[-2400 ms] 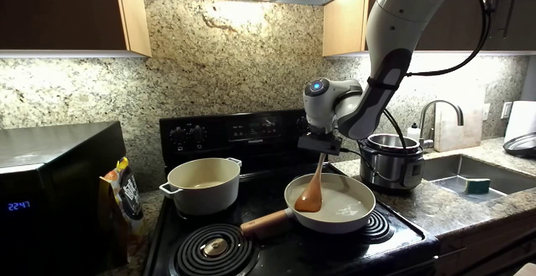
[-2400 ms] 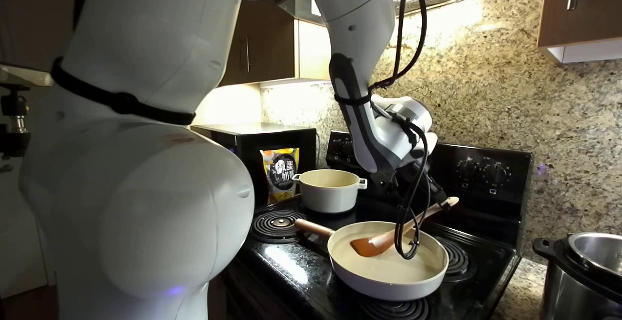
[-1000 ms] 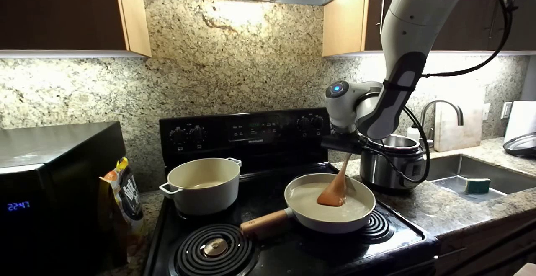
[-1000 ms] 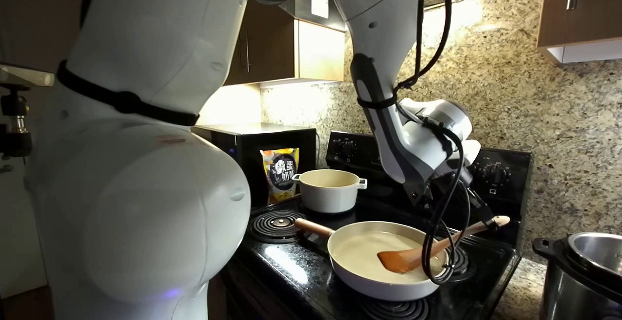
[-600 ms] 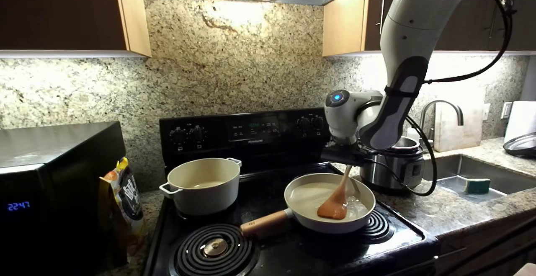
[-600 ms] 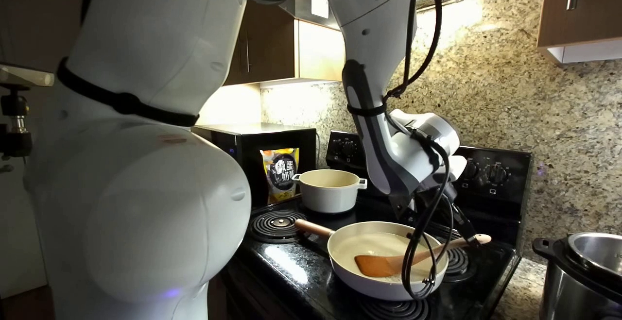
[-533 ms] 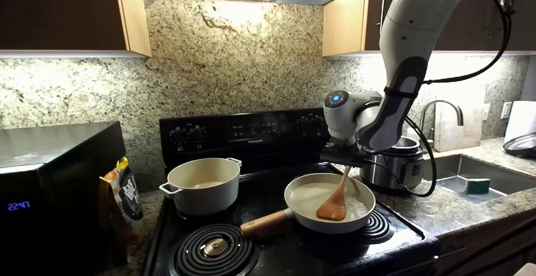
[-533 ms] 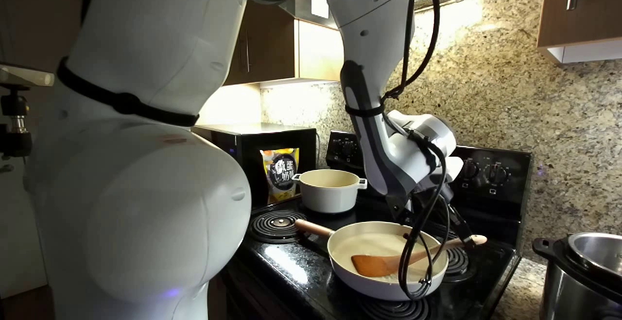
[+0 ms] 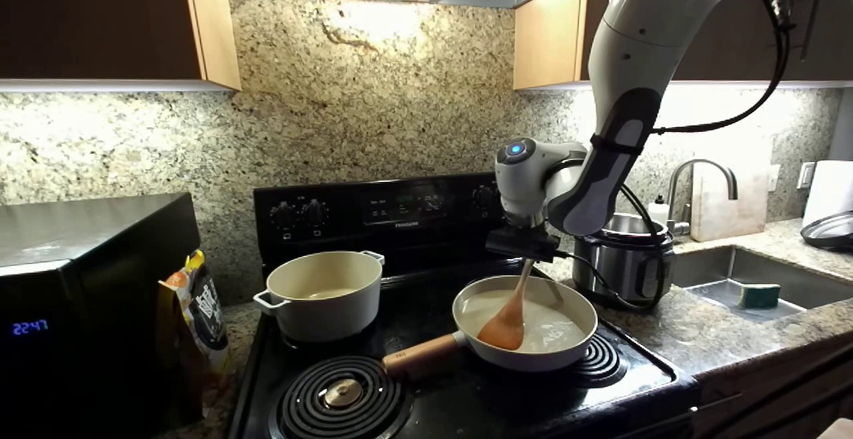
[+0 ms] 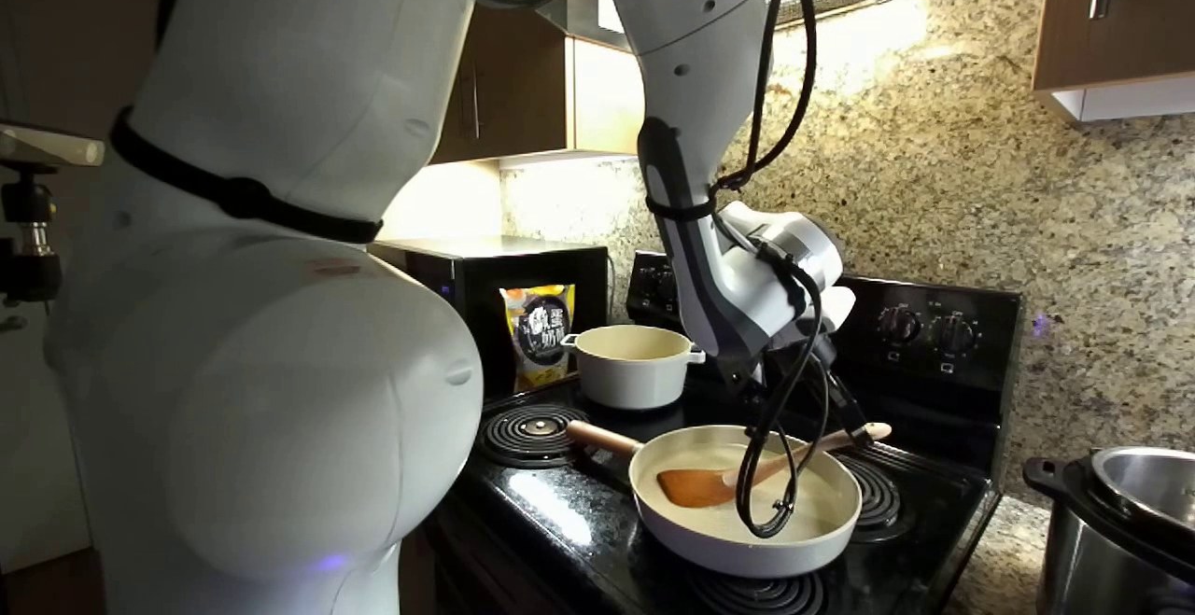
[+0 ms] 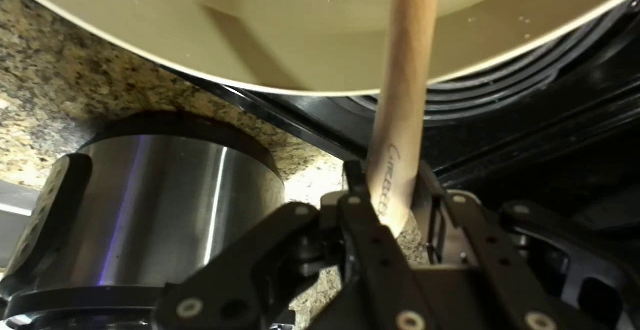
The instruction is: Use the spatula to stir the contents in the pan
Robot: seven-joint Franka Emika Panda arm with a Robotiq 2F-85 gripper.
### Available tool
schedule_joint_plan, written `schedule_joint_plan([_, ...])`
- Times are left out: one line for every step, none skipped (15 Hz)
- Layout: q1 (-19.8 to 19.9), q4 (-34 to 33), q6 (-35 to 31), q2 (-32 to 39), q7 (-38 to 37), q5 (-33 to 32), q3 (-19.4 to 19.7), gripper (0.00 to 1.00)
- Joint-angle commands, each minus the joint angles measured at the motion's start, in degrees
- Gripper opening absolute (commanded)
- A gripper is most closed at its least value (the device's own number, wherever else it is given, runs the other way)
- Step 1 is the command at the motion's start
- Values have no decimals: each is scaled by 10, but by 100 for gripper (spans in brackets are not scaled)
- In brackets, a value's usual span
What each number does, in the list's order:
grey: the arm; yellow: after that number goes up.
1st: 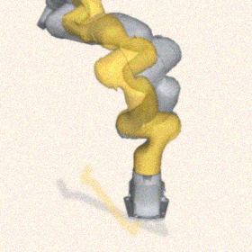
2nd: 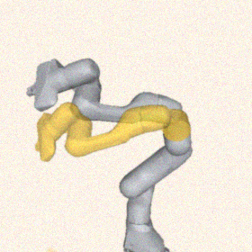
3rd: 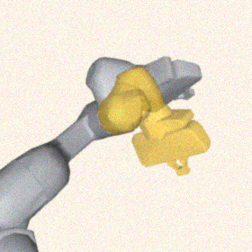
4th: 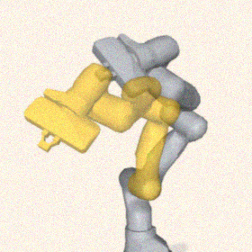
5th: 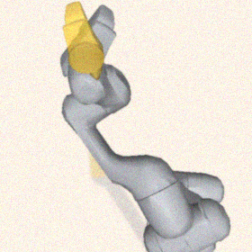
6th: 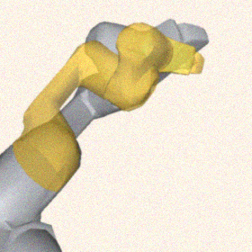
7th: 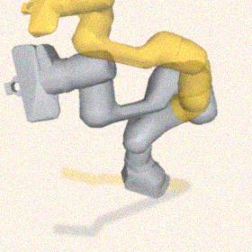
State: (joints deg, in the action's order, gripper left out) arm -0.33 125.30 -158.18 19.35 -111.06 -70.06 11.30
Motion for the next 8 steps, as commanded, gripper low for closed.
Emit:
schedule_joint_plan([3, -28, 4, 6, 30, 18, -10, 12])
schedule_joint_plan([5, -35, 4, 9, 29, 16, -9, 12])
schedule_joint_plan([8, -41, 3, 10, 30, 17, -8, 12])
schedule_joint_plan([10, -47, 3, 11, 30, 16, -6, 12])
schedule_joint_plan([13, -51, 3, 12, 29, 15, -3, 12])
schedule_joint_plan([15, -55, 4, 13, 29, 13, -1, 12])
schedule_joint_plan([17, -58, 4, 14, 25, 8, 5, 12])
schedule_joint_plan([19, -60, 6, 15, 21, 2, 11, 12])
